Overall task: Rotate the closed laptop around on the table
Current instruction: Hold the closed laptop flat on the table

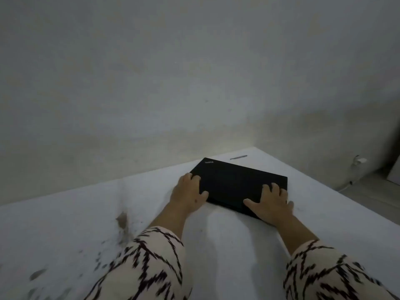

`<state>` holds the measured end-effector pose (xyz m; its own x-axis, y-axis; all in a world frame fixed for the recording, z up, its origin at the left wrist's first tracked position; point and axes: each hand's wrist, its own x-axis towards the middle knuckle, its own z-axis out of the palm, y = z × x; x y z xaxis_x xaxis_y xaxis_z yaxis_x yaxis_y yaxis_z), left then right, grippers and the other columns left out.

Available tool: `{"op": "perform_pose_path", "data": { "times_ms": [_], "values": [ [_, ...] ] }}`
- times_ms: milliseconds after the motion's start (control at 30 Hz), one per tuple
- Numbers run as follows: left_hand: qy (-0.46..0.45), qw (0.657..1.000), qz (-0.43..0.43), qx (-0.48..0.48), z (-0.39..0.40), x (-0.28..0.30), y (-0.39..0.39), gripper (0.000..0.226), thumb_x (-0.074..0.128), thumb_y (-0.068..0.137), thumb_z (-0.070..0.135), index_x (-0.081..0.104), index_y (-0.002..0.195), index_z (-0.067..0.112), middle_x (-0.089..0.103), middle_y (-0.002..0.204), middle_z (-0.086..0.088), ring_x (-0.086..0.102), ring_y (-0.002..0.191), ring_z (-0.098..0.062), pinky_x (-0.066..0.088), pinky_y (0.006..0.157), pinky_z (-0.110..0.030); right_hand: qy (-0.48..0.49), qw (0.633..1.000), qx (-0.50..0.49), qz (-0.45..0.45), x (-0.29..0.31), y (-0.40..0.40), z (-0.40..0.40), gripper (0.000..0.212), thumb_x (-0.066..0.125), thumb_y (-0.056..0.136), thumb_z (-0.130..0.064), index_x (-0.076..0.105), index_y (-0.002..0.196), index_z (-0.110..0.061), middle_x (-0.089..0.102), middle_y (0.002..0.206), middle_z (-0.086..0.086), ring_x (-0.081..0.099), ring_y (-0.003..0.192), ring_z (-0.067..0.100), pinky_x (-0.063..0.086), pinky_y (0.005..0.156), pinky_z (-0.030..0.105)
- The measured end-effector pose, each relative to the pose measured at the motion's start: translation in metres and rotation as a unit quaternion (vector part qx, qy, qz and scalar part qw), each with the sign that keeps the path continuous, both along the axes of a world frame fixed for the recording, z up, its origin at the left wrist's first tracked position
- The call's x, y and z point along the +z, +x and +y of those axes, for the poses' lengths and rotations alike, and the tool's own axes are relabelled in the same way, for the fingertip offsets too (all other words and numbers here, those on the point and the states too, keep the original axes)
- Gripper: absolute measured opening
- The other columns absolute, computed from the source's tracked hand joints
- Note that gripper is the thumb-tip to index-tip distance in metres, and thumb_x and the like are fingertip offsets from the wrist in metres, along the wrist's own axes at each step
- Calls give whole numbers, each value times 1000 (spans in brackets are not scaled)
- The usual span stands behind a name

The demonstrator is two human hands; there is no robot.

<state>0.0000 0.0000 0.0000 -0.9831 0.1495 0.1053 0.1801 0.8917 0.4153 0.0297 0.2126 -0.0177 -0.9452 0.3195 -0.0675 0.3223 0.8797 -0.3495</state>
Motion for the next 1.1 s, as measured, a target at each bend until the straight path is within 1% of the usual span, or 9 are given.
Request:
{"op": "perform_pose_path", "data": {
  "times_ms": [100, 267, 433, 567, 667, 800, 900, 1000, 1100],
  "values": [
    [-5, 1000, -7, 30, -3, -6, -23, 57, 51, 90, 35, 39, 138, 9, 39, 141, -11, 36, 131, -27, 38, 104, -39, 1, 999, -44, -8, -6, -12, 5, 99, 47, 77, -70, 12, 150, -12, 2, 160, 14, 4, 145, 36, 17, 114, 56],
    [13, 996, -62, 67, -3, -15, -54, 52, 49, 90, 40, 42, 130, 8, 44, 134, -14, 41, 125, -32, 41, 101, -43, -43, 990, -130, 14, -4, -37, 6, 107, 54, 76, -67, 10, 147, -1, -2, 158, 23, 7, 144, 42, 24, 113, 51],
    [-7, 993, -68, 97, 1, -23, -74, 52, 48, 87, 49, 47, 121, 10, 53, 128, -13, 41, 122, -34, 40, 95, -43, -51, 985, -165, 18, -9, -46, 10, 114, 55, 71, -71, 10, 147, 1, 7, 156, 26, 16, 142, 41, 23, 114, 49],
    [-23, 992, -56, 115, 3, -27, -84, 58, 48, 83, 55, 48, 121, 11, 50, 131, -12, 38, 125, -33, 37, 97, -44, -30, 983, -181, 27, -11, -46, 13, 117, 54, 67, -76, 16, 146, 0, 22, 152, 26, 26, 138, 41, 26, 113, 48],
    [-25, 991, -51, 125, 4, -29, -86, 60, 48, 82, 58, 48, 121, 12, 48, 132, -13, 38, 125, -33, 37, 97, -44, -37, 981, -188, 31, -10, -48, 14, 110, 58, 66, -74, 26, 141, 0, 36, 143, 24, 35, 130, 40, 34, 106, 48],
    [-6, 988, -41, 152, 7, -30, -85, 60, 52, 77, 60, 51, 117, 15, 52, 125, -12, 40, 121, -33, 37, 94, -44, -74, 976, -200, 38, -7, -48, 16, 88, 64, 68, -66, 39, 128, -6, 45, 134, 21, 38, 125, 40, 35, 102, 50],
    [6, 984, -36, 173, 4, -29, -79, 65, 55, 72, 64, 53, 116, 16, 53, 123, -11, 42, 120, -33, 37, 94, -44, -87, 972, -213, 47, -4, -46, 16, 77, 65, 71, -61, 43, 123, -8, 49, 131, 19, 40, 123, 40, 33, 102, 51],
    [38, 982, -36, 184, -4, -30, -72, 66, 59, 70, 65, 55, 113, 15, 55, 121, -11, 42, 118, -32, 42, 91, -42, -101, 970, -213, 54, -3, -41, 13, 70, 65, 73, -58, 45, 118, -9, 52, 127, 19, 41, 121, 40, 35, 100, 51],
    [48, 979, -35, 196, -16, -27, -61, 68, 61, 68, 67, 57, 111, 14, 56, 120, -11, 43, 117, -31, 45, 89, -41, -116, 970, -203, 60, -2, -35, 6, 63, 66, 74, -55, 47, 114, -10, 53, 124, 17, 41, 119, 39, 35, 98, 50]
  ]
}}
